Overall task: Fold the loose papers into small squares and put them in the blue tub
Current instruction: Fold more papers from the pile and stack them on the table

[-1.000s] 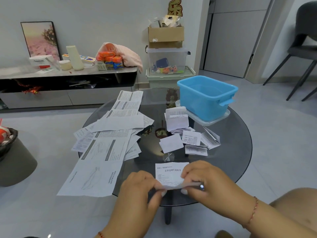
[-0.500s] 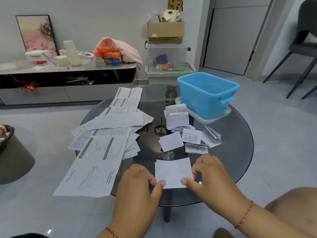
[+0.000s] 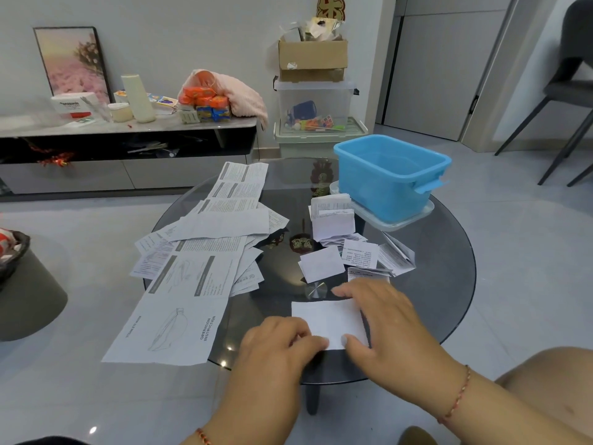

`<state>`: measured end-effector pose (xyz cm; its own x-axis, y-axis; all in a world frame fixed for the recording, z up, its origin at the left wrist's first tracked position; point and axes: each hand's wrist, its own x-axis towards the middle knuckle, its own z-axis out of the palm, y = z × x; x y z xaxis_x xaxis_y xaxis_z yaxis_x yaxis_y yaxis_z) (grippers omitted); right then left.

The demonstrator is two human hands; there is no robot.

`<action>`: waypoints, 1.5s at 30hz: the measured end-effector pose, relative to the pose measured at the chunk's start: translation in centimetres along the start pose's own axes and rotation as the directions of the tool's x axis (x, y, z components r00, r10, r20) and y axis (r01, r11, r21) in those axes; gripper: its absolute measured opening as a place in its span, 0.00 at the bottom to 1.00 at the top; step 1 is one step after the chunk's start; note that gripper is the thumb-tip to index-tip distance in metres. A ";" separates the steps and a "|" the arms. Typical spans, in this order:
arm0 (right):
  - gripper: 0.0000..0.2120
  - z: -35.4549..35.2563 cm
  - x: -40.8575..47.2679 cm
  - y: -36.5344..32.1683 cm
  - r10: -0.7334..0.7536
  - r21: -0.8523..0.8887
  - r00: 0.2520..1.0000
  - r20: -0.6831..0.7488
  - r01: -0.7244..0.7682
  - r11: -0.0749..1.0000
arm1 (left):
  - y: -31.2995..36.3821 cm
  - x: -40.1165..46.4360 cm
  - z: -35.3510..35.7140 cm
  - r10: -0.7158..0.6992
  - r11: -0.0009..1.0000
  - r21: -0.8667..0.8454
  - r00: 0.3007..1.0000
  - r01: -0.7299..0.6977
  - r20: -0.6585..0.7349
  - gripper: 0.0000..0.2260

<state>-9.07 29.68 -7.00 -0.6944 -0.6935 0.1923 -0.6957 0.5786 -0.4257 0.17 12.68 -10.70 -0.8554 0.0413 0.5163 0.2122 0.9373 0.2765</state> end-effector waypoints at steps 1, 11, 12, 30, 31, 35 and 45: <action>0.27 0.2 0.1 -0.1 -0.050 -0.001 0.998 0.034 0.050 0.999 | 0.0 -0.2 0.1 0.021 1.000 0.016 1.000 -0.021 0.005 0.19; 0.23 0.8 -0.4 0.2 -0.176 -0.204 0.978 0.110 0.196 0.959 | 0.7 -0.8 -0.5 0.160 0.966 0.208 0.987 -0.151 -0.025 0.17; 0.25 0.7 -0.7 0.0 -0.183 -0.212 0.977 0.107 0.202 0.956 | 0.6 -0.9 -0.4 0.170 0.961 0.225 0.985 -0.162 -0.019 0.17; 0.12 0.9 -0.4 0.9 -0.188 0.038 0.982 -0.022 0.188 0.981 | 0.4 -1.7 0.1 -0.113 0.989 -0.112 0.979 0.095 -0.169 0.07; 0.12 0.9 -0.3 1.0 -0.149 0.094 0.989 -0.022 0.151 0.984 | 0.4 -1.6 0.1 -0.144 0.984 -0.127 0.975 0.123 -0.167 0.08; 0.09 1.2 0.3 1.3 -0.026 0.213 1.000 0.004 0.025 0.977 | 0.6 -1.4 0.3 -0.281 0.953 -0.161 0.947 0.257 -0.157 0.10; 0.20 1.3 1.3 0.3 0.095 0.144 0.995 -0.009 -0.093 0.985 | 1.5 -1.0 0.7 -0.404 0.914 -0.110 0.898 0.390 -0.173 0.19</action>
<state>-9.98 28.43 -8.02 -0.7589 -0.6316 0.1587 -0.5946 0.5726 -0.5644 1.00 14.24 -11.33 -0.7726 -0.4014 0.4919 -0.0878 0.8349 0.5433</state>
